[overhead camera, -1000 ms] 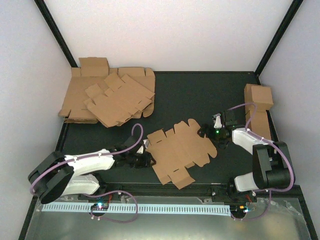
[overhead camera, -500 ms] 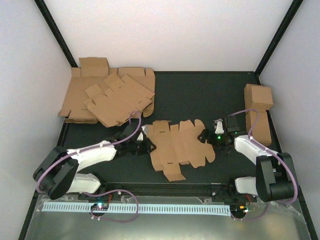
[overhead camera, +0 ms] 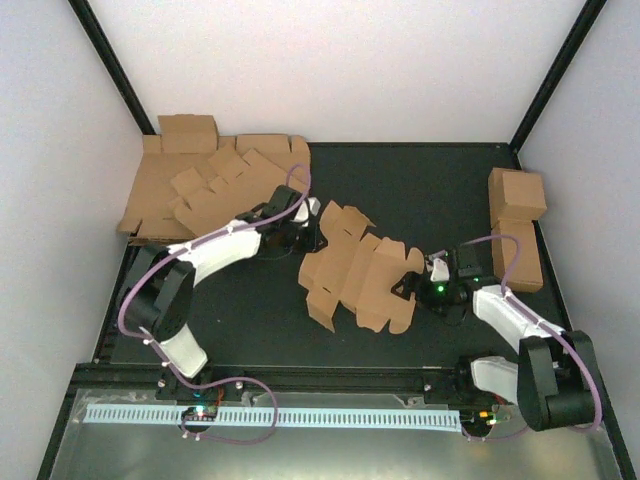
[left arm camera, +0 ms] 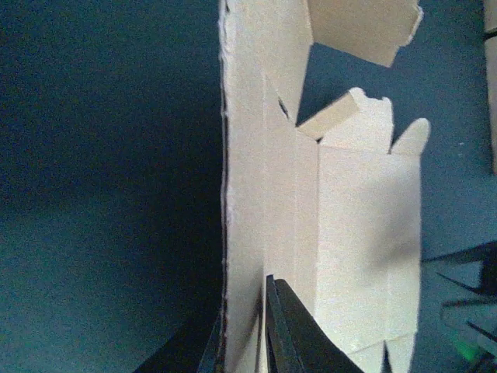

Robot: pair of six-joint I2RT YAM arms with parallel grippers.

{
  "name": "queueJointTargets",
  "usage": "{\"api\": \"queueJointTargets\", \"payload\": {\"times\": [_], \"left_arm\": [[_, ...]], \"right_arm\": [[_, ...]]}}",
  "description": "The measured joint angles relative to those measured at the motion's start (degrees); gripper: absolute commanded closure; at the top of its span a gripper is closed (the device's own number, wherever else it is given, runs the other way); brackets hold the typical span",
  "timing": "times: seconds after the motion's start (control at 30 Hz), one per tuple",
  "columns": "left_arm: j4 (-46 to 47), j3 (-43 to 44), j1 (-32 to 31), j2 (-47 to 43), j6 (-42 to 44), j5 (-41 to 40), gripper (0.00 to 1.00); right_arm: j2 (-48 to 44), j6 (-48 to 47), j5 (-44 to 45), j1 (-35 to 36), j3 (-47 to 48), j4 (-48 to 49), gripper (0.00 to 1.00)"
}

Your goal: Fold the paper box

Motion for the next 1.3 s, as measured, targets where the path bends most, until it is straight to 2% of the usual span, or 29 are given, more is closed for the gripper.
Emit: {"api": "queueJointTargets", "payload": {"times": [0.17, 0.33, 0.5, 0.63, 0.83, 1.1, 1.3], "left_arm": [[-11.8, 9.9, -0.2, 3.6, 10.5, -4.4, 0.87], [-22.0, 17.9, -3.2, 5.7, 21.7, -15.8, 0.88], [-27.2, 21.3, -9.2, 8.5, 30.2, -28.0, 0.89], [-29.9, 21.7, -12.7, 11.4, 34.2, -35.3, 0.89], [-30.5, 21.7, -15.9, 12.0, 36.8, -45.4, 0.86], [-27.1, 20.3, -21.1, 10.1, 40.5, -57.0, 0.84], [-22.8, 18.5, -24.3, 6.8, 44.3, -64.0, 0.84]], "right_arm": [[-2.6, 0.3, -1.9, 0.7, -1.2, -2.3, 0.05], [-3.6, 0.1, -2.4, 0.8, -1.1, -4.1, 0.05], [-5.6, -0.2, -0.3, 0.8, 1.4, -5.7, 0.05], [-6.2, -1.2, 0.7, 0.8, 6.0, -4.9, 0.10], [-4.5, -1.0, -0.7, 0.8, 7.5, 0.7, 0.16], [-0.5, -0.6, -6.3, 0.9, 6.5, 7.3, 0.32], [-0.3, -0.5, -9.7, 0.9, 6.0, 11.4, 0.35]]}}
